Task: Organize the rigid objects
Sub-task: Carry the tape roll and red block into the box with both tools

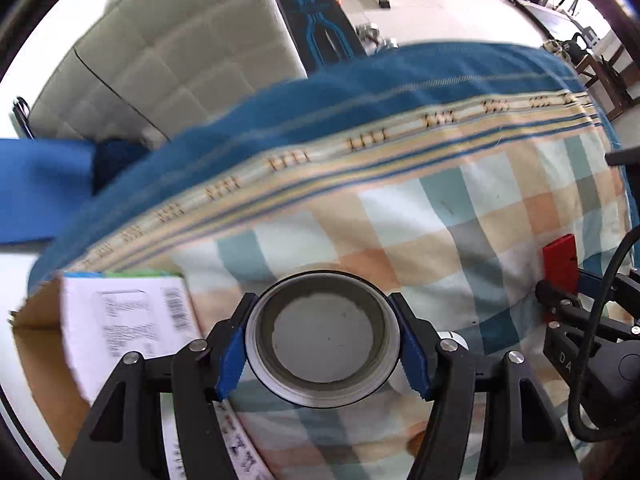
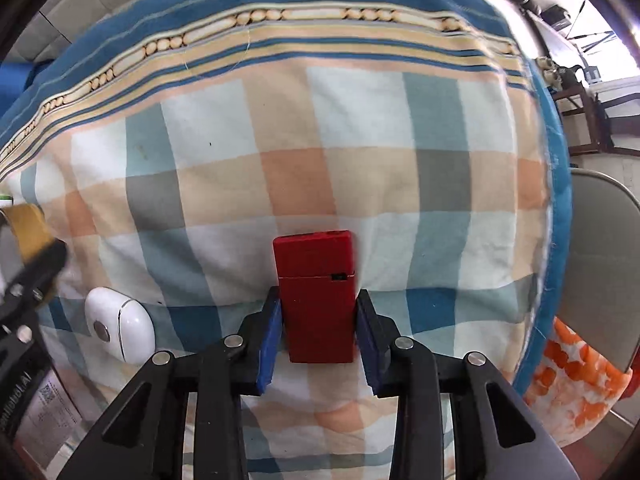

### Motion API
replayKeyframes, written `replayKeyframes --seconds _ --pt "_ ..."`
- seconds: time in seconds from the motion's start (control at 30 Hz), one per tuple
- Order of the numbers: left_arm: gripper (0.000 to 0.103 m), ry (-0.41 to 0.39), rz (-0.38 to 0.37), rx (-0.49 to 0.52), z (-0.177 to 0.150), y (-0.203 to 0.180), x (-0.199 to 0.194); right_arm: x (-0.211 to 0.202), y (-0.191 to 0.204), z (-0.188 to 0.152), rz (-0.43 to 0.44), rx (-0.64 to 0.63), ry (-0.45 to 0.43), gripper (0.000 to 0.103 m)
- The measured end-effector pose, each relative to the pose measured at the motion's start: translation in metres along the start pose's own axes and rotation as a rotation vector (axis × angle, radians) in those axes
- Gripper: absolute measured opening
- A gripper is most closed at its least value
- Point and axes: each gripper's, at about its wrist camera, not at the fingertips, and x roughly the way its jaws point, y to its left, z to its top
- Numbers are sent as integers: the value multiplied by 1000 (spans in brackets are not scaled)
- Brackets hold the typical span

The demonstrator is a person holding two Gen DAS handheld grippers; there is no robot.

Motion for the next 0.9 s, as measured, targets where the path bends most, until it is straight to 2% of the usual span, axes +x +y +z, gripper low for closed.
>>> replayKeyframes --seconds 0.3,0.5,0.57,0.67,0.7,0.83,0.9 --pt "62 -135 8 1 -19 10 -60 -60 2 -38 48 -19 -126 36" --pt "62 -243 -4 -27 -38 34 -112 -114 3 -65 152 -42 -193 36" --pt "62 -265 -32 -53 -46 50 -126 -130 12 -72 180 -60 -222 36" --pt "62 -275 -107 -116 -62 80 -141 -163 40 -96 232 -96 -255 36" --pt "62 -277 -135 -140 -68 92 -146 -164 46 -94 249 -103 -261 36" --pt "62 -256 -260 -250 -102 154 -157 -187 94 -111 328 -152 -266 36" --pt "62 -238 -275 -293 -120 188 -154 -189 117 -117 357 -173 -264 36"
